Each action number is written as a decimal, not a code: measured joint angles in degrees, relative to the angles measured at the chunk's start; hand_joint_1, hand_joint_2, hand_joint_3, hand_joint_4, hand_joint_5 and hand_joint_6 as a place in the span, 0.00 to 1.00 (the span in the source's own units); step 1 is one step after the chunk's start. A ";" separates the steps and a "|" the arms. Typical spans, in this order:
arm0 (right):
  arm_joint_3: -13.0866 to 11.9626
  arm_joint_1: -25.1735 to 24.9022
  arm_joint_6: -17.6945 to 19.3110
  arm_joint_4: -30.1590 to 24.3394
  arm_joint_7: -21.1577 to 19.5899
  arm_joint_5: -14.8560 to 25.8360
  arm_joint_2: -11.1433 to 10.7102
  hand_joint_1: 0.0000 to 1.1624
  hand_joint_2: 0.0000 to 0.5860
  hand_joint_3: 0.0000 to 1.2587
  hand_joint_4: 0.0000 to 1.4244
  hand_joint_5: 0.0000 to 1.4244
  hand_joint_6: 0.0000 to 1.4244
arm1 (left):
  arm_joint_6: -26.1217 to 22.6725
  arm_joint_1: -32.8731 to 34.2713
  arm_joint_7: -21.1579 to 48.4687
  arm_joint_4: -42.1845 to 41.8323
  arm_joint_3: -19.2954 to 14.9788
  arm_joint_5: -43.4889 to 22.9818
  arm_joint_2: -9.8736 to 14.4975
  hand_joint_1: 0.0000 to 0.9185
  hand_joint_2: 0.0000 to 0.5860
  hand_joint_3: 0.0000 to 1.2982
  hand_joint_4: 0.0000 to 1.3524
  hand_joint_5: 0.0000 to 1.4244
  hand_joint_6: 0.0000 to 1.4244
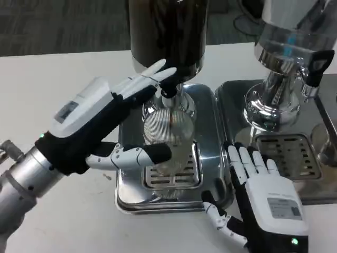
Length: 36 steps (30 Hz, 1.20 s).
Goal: Grasp the cup under the faucet to collect the drink, then remove the cup.
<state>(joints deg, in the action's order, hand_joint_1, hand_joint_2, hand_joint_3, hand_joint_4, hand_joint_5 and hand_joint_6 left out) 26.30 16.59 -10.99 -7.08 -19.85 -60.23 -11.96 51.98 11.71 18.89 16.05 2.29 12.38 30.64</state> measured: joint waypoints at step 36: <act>-8.54 -7.47 7.96 0.13 11.78 26.86 0.58 0.34 0.36 0.00 0.00 0.00 0.00 | -0.54 -1.89 -12.24 -2.49 5.33 6.93 3.10 0.00 0.26 0.13 0.00 0.12 0.09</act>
<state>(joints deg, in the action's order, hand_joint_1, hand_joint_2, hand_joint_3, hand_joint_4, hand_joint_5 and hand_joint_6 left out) 17.75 9.12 -3.03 -6.95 -8.08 -33.37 -11.38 51.44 9.83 6.64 13.56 7.61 19.31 33.74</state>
